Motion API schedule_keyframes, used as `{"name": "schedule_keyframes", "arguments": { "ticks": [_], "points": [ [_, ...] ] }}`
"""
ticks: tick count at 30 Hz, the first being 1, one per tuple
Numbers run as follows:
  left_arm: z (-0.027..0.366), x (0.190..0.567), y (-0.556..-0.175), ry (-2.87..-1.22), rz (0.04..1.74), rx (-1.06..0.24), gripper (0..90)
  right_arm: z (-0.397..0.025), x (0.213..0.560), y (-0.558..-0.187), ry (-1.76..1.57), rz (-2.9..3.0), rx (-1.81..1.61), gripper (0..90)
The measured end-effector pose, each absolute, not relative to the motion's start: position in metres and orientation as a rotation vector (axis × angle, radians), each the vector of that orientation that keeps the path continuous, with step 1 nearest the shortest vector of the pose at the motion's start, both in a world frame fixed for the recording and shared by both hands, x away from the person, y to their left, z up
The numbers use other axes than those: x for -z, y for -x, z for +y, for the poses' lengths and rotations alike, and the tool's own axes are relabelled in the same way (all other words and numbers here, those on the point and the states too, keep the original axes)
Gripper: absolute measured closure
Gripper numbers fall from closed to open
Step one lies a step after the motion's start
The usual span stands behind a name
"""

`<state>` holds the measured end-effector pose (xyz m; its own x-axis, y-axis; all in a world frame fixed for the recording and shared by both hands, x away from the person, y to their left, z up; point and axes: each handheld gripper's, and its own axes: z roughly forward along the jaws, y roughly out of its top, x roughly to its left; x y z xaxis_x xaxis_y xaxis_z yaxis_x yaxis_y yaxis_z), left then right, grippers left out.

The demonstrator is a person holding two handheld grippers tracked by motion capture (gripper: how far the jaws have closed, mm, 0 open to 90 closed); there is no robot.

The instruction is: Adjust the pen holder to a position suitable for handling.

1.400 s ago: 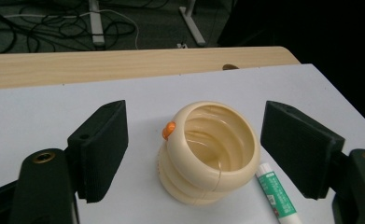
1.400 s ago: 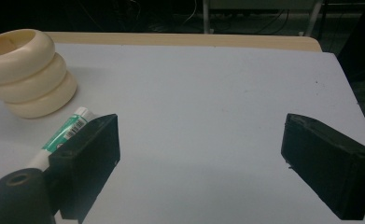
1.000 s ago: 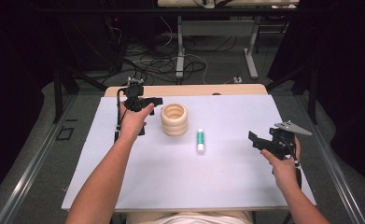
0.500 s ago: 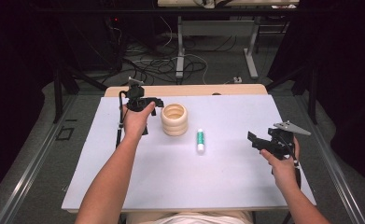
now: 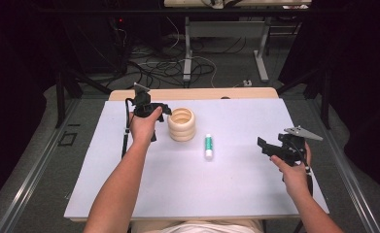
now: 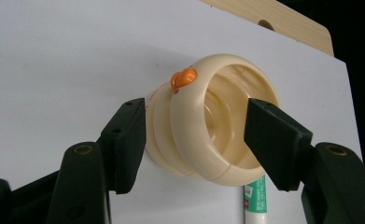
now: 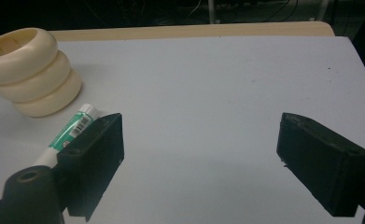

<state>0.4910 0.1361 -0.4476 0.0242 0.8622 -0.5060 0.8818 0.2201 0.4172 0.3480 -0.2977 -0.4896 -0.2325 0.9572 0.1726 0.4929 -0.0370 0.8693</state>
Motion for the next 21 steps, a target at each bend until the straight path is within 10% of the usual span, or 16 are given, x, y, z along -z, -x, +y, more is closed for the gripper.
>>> {"name": "schedule_keyframes", "arguments": {
  "ticks": [21],
  "points": [
    [0.126, 0.472, -0.502, -1.611, 1.870, 0.140, 49.4, -0.299, 0.490, -0.349, -1.528, 1.759, -1.207, 14.2]
  ]
}}
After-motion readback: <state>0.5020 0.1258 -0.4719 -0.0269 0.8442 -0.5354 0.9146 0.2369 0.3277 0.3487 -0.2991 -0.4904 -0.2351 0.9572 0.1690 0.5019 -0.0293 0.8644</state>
